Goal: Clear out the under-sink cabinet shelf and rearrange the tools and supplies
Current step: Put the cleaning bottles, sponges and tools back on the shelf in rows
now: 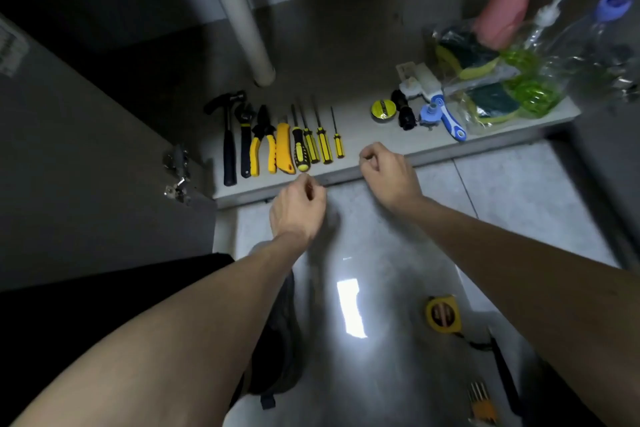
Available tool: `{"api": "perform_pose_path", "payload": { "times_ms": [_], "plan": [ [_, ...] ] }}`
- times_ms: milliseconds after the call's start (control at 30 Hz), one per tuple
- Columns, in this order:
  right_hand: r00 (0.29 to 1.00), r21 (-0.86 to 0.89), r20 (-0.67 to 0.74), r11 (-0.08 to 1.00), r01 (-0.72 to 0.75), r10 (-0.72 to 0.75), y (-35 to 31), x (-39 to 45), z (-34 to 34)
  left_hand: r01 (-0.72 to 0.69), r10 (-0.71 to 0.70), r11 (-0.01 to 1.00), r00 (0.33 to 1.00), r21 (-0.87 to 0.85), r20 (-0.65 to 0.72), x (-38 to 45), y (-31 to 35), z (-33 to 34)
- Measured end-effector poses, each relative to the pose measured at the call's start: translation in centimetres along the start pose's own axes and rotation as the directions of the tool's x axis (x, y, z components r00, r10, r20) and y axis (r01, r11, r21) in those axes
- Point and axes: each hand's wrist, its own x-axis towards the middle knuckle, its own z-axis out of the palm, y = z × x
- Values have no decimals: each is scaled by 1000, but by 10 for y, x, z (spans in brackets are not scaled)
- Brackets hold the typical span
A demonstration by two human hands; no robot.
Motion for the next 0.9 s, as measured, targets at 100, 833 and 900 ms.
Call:
{"api": "perform_pose_path", "payload": {
  "times_ms": [100,833,900],
  "plan": [
    [995,-40,58,996,-83,85,29,-51,-13,-38,37,999,997,20,70,-22,2,10],
    [803,-414,370,857,-307,466,152,-335,-5,-537,294,820,692,198,660,-202,52,113],
    [823,-407,344,862,-302,451,153,-335,1,-584,370,794,685,170,627,-197,55,121]
  ]
}}
